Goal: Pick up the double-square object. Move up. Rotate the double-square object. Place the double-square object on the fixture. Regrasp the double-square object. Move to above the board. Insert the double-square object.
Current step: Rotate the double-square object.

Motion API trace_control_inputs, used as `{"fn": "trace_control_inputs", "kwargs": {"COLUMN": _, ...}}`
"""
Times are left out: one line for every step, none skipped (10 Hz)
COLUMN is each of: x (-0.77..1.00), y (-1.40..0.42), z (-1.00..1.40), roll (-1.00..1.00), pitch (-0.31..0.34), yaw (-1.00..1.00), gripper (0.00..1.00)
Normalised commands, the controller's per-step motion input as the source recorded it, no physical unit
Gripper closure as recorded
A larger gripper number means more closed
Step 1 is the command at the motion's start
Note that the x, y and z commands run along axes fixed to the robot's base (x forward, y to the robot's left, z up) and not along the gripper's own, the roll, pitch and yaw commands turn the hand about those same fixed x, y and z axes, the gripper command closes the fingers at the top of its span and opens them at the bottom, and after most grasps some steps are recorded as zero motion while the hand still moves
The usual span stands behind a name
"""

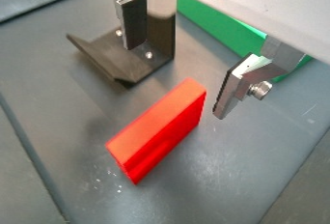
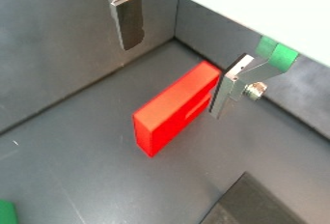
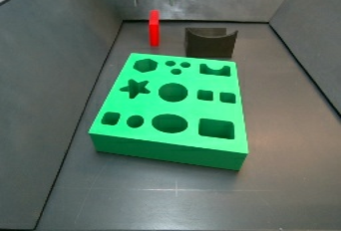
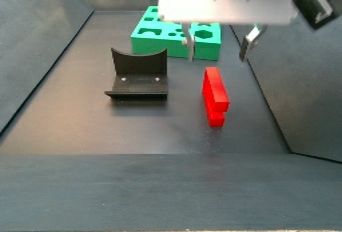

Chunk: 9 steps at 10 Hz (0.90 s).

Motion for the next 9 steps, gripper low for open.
{"fn": "trace_control_inputs", "kwargs": {"x": 0.0, "y": 0.0, "z": 0.0, "roll": 0.0, "pitch": 0.0, "yaw": 1.0, "gripper": 0.0}}
{"fn": "trace_control_inputs", "kwargs": {"x": 0.01, "y": 0.0, "z": -0.18, "roll": 0.0, "pitch": 0.0, "yaw": 1.0, "gripper": 0.0}}
{"fn": "trace_control_inputs", "kwargs": {"x": 0.04, "y": 0.0, "z": -0.17, "roll": 0.0, "pitch": -0.001, "yaw": 1.0, "gripper": 0.0}}
{"fn": "trace_control_inputs", "kwargs": {"x": 0.04, "y": 0.01, "z": -0.09, "roll": 0.0, "pitch": -0.001, "yaw": 1.0, "gripper": 0.0}}
{"fn": "trace_control_inputs", "kwargs": {"x": 0.03, "y": 0.01, "z": -0.06, "roll": 0.0, "pitch": -0.002, "yaw": 1.0, "gripper": 0.0}}
{"fn": "trace_control_inputs", "kwargs": {"x": 0.03, "y": 0.01, "z": -0.05, "roll": 0.0, "pitch": -0.002, "yaw": 1.0, "gripper": 0.0}}
{"fn": "trace_control_inputs", "kwargs": {"x": 0.03, "y": 0.01, "z": -0.05, "roll": 0.0, "pitch": -0.002, "yaw": 1.0, "gripper": 0.0}}
{"fn": "trace_control_inputs", "kwargs": {"x": 0.03, "y": 0.01, "z": -0.04, "roll": 0.0, "pitch": -0.002, "yaw": 1.0, "gripper": 0.0}}
{"fn": "trace_control_inputs", "kwargs": {"x": 0.03, "y": 0.01, "z": -0.04, "roll": 0.0, "pitch": -0.003, "yaw": 1.0, "gripper": 0.0}}
